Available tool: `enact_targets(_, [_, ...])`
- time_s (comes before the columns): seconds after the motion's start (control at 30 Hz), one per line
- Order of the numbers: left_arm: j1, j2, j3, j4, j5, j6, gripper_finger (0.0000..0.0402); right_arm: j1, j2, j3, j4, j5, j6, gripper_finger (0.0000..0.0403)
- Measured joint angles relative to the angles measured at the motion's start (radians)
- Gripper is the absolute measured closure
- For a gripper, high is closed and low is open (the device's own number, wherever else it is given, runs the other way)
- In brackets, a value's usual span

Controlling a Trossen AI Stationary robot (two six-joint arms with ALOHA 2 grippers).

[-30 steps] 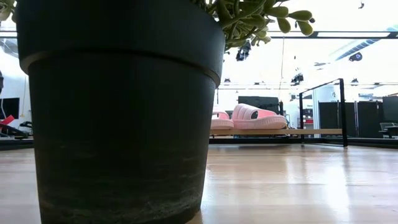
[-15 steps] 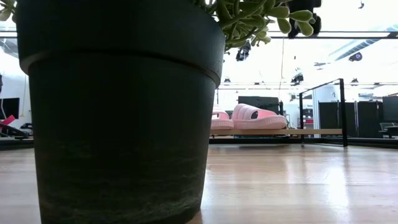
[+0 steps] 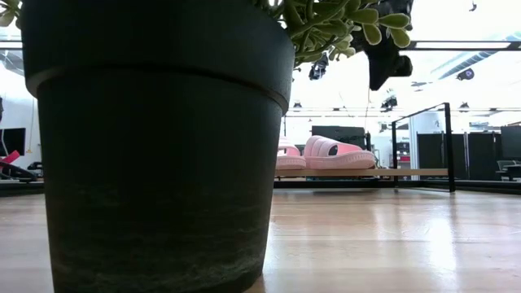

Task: Pick and place slides into the shelf
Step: Put the pink slipper on the shelf

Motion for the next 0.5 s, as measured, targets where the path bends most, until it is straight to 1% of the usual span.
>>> enact_targets(0.3, [0.000, -0.022, 0.000, 0.017, 0.006, 0.025, 0.0398, -0.097, 0.051, -0.071, 0.063, 0.000, -0.009, 0.0395])
enact_targets(0.5, [0.000, -0.029, 0.000, 0.027, 0.006, 0.026, 0.0398, -0.134, 0.114, -0.081, 0.080, 0.001, -0.016, 0.0395])
